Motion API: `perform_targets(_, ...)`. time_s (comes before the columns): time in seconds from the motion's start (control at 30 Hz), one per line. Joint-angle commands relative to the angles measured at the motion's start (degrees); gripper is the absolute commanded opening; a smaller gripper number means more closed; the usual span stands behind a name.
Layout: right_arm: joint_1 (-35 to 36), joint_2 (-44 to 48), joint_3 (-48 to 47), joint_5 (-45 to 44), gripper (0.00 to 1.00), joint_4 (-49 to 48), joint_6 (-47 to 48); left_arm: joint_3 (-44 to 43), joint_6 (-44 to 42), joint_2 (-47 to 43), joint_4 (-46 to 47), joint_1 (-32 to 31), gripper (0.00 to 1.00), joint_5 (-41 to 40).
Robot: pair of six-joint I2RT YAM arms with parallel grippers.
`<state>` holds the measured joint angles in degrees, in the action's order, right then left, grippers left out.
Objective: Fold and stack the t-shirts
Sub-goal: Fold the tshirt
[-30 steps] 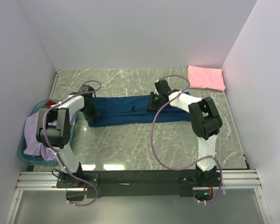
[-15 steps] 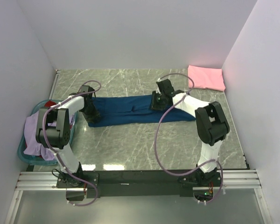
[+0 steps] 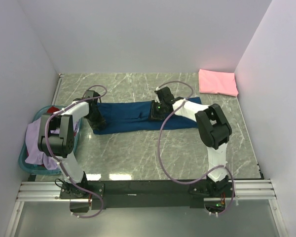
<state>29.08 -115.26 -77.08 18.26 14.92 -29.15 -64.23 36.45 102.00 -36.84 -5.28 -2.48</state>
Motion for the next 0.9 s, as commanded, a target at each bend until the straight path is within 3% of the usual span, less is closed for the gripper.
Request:
perform_targets(0.0,-1.4,-3.4,-8.1,-0.9,0.28,0.0,0.0,1.6,-0.9,0.1,-0.7,0.5,0.37,-4.2)
perform_targets(0.2,-6.4,-6.6,-13.7,1.1,0.28,0.7,-2.0,1.6,-1.0,0.3,-0.7,0.4,0.37,-4.2)
perform_targets(0.43,-16.6,9.3,6.3,8.1,0.32,-4.4,-1.1,1.3,-0.9,0.2,-0.7,0.4,0.38,-4.0)
perform_targets(0.57,-26.4,18.7,17.3,12.1,0.33,-6.3,0.1,1.4,-0.9,0.2,-0.8,0.4,0.39,-4.5)
perform_targets(0.73,-36.4,22.3,27.5,17.9,0.34,-11.8,-2.9,1.4,-0.8,0.0,-0.8,0.4,0.38,-4.7)
perform_targets(0.87,-41.2,24.5,31.2,16.6,0.34,-14.6,-6.0,1.6,-0.7,-0.3,-0.7,0.4,0.38,-5.0)
